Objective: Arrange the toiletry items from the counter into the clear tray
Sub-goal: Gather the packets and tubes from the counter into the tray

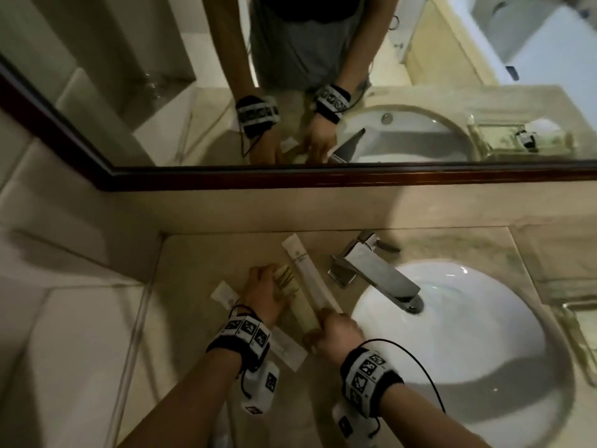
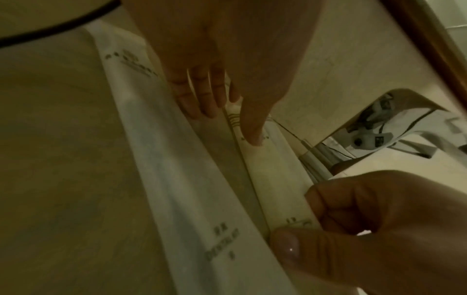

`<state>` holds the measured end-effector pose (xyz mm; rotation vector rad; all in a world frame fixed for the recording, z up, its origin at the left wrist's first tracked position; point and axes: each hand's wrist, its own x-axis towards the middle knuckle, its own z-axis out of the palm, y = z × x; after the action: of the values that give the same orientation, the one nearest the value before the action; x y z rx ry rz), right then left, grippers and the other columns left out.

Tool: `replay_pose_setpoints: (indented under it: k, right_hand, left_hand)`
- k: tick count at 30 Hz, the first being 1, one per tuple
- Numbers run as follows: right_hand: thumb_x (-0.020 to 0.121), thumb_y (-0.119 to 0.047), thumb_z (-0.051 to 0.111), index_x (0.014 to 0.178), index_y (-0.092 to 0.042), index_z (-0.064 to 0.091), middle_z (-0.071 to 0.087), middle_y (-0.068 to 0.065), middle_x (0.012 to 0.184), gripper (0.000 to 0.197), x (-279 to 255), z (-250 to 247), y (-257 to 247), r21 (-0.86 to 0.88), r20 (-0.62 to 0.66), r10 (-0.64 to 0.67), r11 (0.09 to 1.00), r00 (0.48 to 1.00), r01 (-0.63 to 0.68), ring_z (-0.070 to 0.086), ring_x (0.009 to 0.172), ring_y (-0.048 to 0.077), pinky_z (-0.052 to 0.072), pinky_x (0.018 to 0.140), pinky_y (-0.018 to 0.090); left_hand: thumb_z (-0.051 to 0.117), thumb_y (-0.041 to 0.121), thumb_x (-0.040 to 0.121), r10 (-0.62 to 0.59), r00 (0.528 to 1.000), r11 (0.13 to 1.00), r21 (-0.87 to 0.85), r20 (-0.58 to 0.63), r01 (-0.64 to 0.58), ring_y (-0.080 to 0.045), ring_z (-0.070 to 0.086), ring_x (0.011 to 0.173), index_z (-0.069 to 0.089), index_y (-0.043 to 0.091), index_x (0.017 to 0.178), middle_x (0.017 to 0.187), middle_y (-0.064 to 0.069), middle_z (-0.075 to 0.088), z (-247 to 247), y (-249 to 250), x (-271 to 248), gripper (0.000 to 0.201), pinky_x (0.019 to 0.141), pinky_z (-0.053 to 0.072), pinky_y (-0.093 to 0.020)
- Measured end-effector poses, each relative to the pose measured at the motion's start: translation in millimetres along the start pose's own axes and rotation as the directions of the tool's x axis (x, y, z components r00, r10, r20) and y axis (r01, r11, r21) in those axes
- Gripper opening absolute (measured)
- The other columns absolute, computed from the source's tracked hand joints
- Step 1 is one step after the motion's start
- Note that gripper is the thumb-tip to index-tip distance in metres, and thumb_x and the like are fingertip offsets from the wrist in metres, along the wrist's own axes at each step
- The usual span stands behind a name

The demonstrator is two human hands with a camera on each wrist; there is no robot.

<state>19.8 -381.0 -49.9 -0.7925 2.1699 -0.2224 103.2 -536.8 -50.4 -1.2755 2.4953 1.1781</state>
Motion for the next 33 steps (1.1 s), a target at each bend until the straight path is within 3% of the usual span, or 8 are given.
replay_pose_setpoints:
  k: [6, 9, 13, 16, 22, 26, 31, 33]
  right_hand:
    - [0.085, -0.033, 0.056, 0.114, -0.023, 0.061, 0.063, 0.008, 0.109, 0.03, -7.1, -4.1, 10.8, 0.04, 0.043, -0.09, 0.995, 0.995, 0.088, 0.06, 0.101, 0.027, 0.051, 0.086, 0.035]
    - [0.084, -0.033, 0.061, 0.097, -0.019, 0.067, 0.067, 0.008, 0.091, 0.02, -23.6, -13.4, 23.4, 0.055, 0.003, -0.124, 0.991, 0.992, 0.123, 0.063, 0.089, 0.024, 0.046, 0.071, 0.028]
    - [0.082, -0.036, 0.066, 0.076, -0.017, 0.064, 0.053, -0.002, 0.066, 0.02, -60.8, -27.9, 52.6, 0.099, -0.084, -0.147, 0.983, 0.985, 0.155, 0.051, 0.069, 0.016, 0.034, 0.053, 0.024]
    - [0.082, -0.037, 0.067, 0.061, -0.023, 0.051, 0.047, -0.006, 0.06, 0.03, -89.3, -34.0, 80.2, 0.156, -0.112, -0.154, 0.973, 0.982, 0.17, 0.046, 0.062, 0.014, 0.031, 0.052, 0.021]
    - [0.08, -0.036, 0.067, 0.073, -0.005, 0.065, 0.056, 0.008, 0.066, 0.032, -146.5, -34.3, 147.5, 0.347, -0.169, -0.087, 0.927, 0.982, 0.142, 0.052, 0.061, 0.019, 0.04, 0.056, 0.031]
    - [0.08, -0.036, 0.068, 0.082, -0.013, 0.069, 0.063, 0.005, 0.077, 0.023, -176.8, -36.5, 198.9, 0.426, -0.134, -0.002, 0.903, 0.991, 0.06, 0.058, 0.069, 0.015, 0.05, 0.064, 0.03]
    - [0.083, -0.025, 0.069, 0.065, -0.021, 0.061, 0.066, 0.001, 0.07, 0.02, -199.7, -65.5, 271.8, 0.549, -0.17, 0.032, 0.833, 0.985, 0.068, 0.063, 0.064, 0.011, 0.055, 0.065, 0.026]
    - [0.083, -0.025, 0.068, 0.063, -0.014, 0.062, 0.066, 0.001, 0.065, 0.023, -202.7, -83.1, 304.8, 0.573, -0.186, 0.031, 0.815, 0.982, 0.083, 0.06, 0.058, 0.009, 0.052, 0.063, 0.027]
  left_hand:
    - [0.079, 0.02, 0.076, -0.034, 0.999, 0.988, -0.147, 0.02, 0.037, -0.023, 0.055, 0.101, 0.051, 0.011, 0.123, 0.118, -0.004, 0.045, -2.5, -1.3, 1.3, 0.055, 0.087, 0.043, -0.025]
    - [0.078, 0.01, 0.076, -0.003, 1.0, 0.943, -0.333, 0.012, 0.007, -0.021, 0.058, 0.087, 0.056, 0.012, 0.098, 0.092, -0.003, 0.06, 0.8, 1.2, -13.8, 0.031, 0.079, 0.048, -0.029]
    - [0.077, 0.011, 0.078, 0.015, 1.0, 0.895, -0.446, -0.006, -0.016, -0.021, 0.063, 0.087, 0.057, 0.007, 0.109, 0.097, -0.007, 0.064, 10.0, 30.9, -45.2, 0.038, 0.067, 0.053, -0.022]
    - [0.075, 0.008, 0.08, 0.008, 0.999, 0.822, -0.57, 0.043, 0.018, -0.022, 0.063, 0.076, 0.058, 0.008, 0.095, 0.087, -0.01, 0.064, 32.7, 61.2, -69.6, 0.022, 0.055, 0.056, -0.023]
    - [0.069, 0.014, 0.086, 0.1, 0.973, 0.808, -0.588, 0.21, 0.044, -0.024, 0.067, 0.08, 0.066, 0.011, 0.094, 0.085, -0.005, 0.071, 108.4, 126.4, -127.4, 0.01, 0.061, 0.056, -0.03]
    - [0.068, 0.015, 0.087, 0.151, 0.952, 0.854, -0.52, 0.265, 0.009, -0.028, 0.069, 0.086, 0.07, 0.014, 0.086, 0.087, -0.008, 0.074, 162.1, 160.3, -150.0, 0.003, 0.069, 0.059, -0.039]
    - [0.065, 0.02, 0.089, 0.227, 0.936, 0.881, -0.467, 0.269, -0.08, -0.03, 0.068, 0.087, 0.067, 0.007, 0.092, 0.089, -0.014, 0.071, 217.5, 224.4, -166.1, 0.013, 0.07, 0.06, -0.045]
    - [0.064, 0.023, 0.09, 0.239, 0.93, 0.888, -0.45, 0.278, -0.094, -0.029, 0.068, 0.084, 0.066, 0.012, 0.093, 0.089, -0.012, 0.071, 237.8, 252.7, -170.4, 0.011, 0.067, 0.059, -0.042]
